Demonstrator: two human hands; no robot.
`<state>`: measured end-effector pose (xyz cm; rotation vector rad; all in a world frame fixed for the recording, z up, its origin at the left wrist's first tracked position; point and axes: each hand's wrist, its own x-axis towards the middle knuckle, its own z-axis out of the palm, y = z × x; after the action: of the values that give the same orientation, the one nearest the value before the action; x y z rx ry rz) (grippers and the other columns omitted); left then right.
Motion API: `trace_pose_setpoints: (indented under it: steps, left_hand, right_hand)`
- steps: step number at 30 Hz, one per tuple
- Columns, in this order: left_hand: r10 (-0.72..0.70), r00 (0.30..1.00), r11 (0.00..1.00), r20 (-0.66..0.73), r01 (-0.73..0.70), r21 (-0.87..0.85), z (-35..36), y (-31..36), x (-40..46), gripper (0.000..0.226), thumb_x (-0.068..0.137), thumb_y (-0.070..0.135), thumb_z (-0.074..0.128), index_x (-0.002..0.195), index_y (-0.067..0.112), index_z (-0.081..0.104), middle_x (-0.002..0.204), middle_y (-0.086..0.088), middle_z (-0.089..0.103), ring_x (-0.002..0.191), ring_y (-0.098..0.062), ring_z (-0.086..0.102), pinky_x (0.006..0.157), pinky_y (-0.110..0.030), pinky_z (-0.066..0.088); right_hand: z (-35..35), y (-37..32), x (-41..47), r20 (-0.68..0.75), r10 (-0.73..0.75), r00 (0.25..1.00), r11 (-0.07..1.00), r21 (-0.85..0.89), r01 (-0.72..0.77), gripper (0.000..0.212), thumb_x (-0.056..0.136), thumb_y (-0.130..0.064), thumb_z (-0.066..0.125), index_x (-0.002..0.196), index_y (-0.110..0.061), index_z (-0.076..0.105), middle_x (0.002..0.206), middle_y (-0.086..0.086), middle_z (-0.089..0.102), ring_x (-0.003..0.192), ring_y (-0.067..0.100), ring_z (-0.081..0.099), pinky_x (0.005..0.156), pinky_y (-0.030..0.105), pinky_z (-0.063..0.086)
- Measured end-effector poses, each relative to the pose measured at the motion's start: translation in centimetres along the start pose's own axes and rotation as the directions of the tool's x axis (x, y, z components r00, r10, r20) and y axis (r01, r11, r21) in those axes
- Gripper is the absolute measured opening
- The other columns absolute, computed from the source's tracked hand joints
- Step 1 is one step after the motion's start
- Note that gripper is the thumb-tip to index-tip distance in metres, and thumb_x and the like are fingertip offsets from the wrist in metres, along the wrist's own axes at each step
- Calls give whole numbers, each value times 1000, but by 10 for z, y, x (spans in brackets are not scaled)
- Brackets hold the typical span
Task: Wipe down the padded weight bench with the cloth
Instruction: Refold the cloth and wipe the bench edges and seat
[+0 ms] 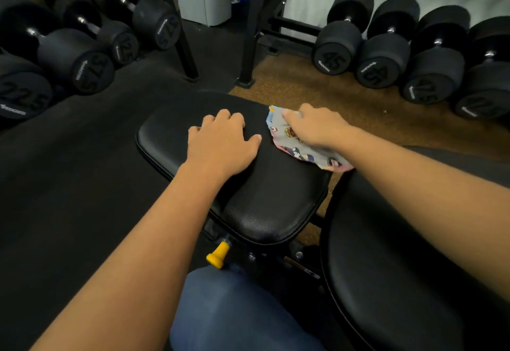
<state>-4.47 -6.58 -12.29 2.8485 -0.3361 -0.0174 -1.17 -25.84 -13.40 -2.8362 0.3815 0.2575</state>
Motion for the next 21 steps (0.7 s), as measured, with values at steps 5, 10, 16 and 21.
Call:
trace_pose_setpoints:
  steps: [5,10,16,21]
  left_hand:
    - [-10,1000,1000,16,10,17,2,5,3,55,91,55,40,127,16,49,134,-6,46,126,-31,39,100,-50,32]
    - [-40,998,999,44,39,6,-1,8,4,55,91,54,42,128,14,49,135,-8,44,128,-34,36,101,-54,30]
    - [-55,991,999,122,54,7,-10,5,9,56,89,55,44,129,16,50,138,-9,42,131,-35,34,103,-56,30]
    - [-38,997,999,63,38,4,-5,4,16,54,86,60,45,117,18,59,134,-8,46,127,-36,37,101,-55,31]
  right_hand:
    - [3,16,-28,92,186,978,972,129,-197,69,97,-55,25,150,-10,17,150,21,30,131,40,37,102,46,33]
    - [4,-3,-18,6,255,967,945,211,-251,63,98,-49,27,145,-8,30,144,20,40,127,39,42,95,41,36]
    - [13,-9,-29,-134,221,966,963,190,-193,58,99,-47,26,144,-10,31,144,19,34,128,41,39,99,45,34]
    - [21,-6,-39,-135,183,974,975,151,-162,57,99,-47,26,146,-15,26,147,17,25,128,45,34,98,48,33]
